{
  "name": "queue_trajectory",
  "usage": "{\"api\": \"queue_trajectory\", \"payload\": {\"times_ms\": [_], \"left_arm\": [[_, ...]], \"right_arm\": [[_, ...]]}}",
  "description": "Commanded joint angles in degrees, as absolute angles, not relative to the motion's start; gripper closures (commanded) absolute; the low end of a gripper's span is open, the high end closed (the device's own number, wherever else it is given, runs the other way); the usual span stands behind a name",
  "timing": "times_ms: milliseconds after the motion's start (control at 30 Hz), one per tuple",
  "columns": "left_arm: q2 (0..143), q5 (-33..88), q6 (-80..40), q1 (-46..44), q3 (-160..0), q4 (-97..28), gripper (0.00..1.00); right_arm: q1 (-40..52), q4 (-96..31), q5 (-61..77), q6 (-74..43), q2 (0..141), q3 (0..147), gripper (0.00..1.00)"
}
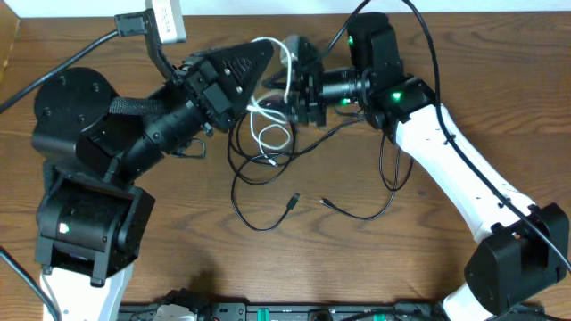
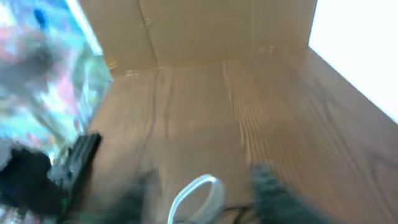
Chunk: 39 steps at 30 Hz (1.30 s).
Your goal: Untangle cables
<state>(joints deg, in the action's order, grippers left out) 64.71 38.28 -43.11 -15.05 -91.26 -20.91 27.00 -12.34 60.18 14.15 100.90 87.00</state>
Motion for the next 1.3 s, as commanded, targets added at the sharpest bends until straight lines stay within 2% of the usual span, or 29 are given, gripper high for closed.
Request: {"api": "queue_trajectory", "payload": {"times_ms": [0, 33, 67, 267, 333, 400, 433, 467, 500, 600, 700, 733, 933, 1100, 1267], "left_arm": [[64.2, 40.7, -44.0, -14.8, -91.4, -20.9, 0.92], [64.3, 40.7, -43.5, -14.8, -91.4, -20.9, 0.93], [64.4, 40.7, -42.5, -14.8, -91.4, -20.9, 0.92], [66.2, 36.2, -37.7, -14.8, -91.4, -27.1, 0.9], [66.9, 34.4, -35.8, -14.8, -91.4, -29.6, 0.74], [67.9, 32.1, -34.5, -14.8, -91.4, -32.2, 0.62], [68.6, 30.5, -33.4, -14.8, -91.4, -33.6, 0.52], [68.9, 29.8, -32.8, -14.8, -91.4, -34.3, 0.5], [70.1, 27.7, -31.7, -14.8, -91.4, -36.1, 0.35], [72.9, 25.6, -29.1, -14.8, -91.4, -39.3, 0.13], [75.5, 25.6, -26.7, -14.8, -91.4, -41.4, 0.11], [76.6, 25.6, -26.7, -14.8, -91.4, -42.2, 0.11], [79.1, 25.6, -26.7, -14.8, -91.4, -42.8, 0.1], [79.4, 24.5, -26.7, -14.8, -91.4, -42.8, 0.1], [79.4, 24.5, -26.6, -14.8, -91.4, -42.8, 0.1]], "right_arm": [[26.1, -10.0, 60.1, 7.1, 101.2, 87.2, 0.87], [25.4, -9.6, 58.9, 4.9, 101.2, 87.2, 0.95], [24.9, -9.6, 56.5, 2.0, 101.2, 87.2, 0.99], [18.7, -10.1, 46.7, -11.7, 100.6, 87.2, 0.99], [16.1, -10.1, 46.6, -14.1, 99.8, 87.4, 0.99], [13.2, -10.2, 46.6, -16.6, 98.8, 87.8, 0.99], [11.2, -10.4, 46.6, -18.2, 98.3, 88.4, 0.99], [10.3, -10.5, 46.6, -18.7, 98.1, 88.8, 0.99], [7.0, -11.2, 46.6, -21.3, 97.7, 90.4, 0.99], [-1.3, -12.7, 46.7, -26.4, 97.6, 95.6, 0.99], [-9.1, -12.1, 46.1, -29.6, 97.6, 99.2, 0.99], [-14.4, -12.2, 43.4, -30.9, 97.6, 101.0, 0.99], [-28.6, -11.2, 38.9, -34.1, 97.6, 102.1, 0.99], [-33.7, -17.4, 37.6, -30.7, 97.7, 102.1, 0.99], [-33.6, -20.6, 31.6, -26.5, 97.8, 102.1, 0.99]]}}
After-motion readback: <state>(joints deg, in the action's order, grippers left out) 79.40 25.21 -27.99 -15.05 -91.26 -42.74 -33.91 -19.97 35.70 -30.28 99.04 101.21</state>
